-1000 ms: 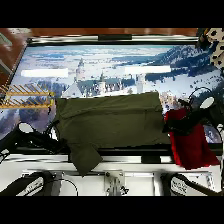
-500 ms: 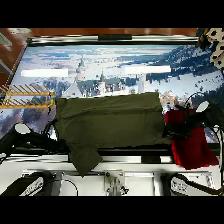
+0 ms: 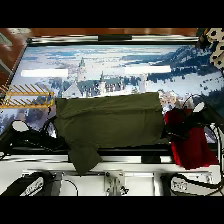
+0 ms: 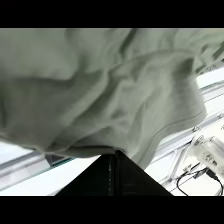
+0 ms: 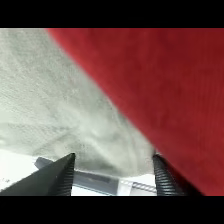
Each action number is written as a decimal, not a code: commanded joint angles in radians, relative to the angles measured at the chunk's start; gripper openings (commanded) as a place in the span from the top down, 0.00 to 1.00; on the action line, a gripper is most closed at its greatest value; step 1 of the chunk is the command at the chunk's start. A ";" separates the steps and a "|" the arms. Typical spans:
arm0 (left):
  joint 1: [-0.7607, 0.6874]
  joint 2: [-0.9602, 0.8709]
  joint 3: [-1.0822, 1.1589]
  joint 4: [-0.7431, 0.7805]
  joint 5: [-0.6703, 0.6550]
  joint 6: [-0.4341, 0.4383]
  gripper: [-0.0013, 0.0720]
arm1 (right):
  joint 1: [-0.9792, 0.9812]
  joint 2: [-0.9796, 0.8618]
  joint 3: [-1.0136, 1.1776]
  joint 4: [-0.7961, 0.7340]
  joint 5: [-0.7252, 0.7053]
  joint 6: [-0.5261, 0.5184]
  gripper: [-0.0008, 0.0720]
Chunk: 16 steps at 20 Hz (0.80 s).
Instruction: Fold the shirts.
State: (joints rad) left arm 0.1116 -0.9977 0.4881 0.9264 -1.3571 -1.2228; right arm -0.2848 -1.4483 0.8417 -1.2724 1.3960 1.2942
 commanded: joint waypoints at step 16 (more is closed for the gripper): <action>0.071 -0.090 0.448 -0.121 0.177 0.066 0.94 | 0.046 0.123 0.348 0.293 -0.302 -0.098 0.89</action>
State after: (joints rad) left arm 0.1532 -1.0420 0.9085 0.8291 -1.2385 -1.1481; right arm -0.2653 -1.3293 1.1465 -0.9661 1.2598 1.1313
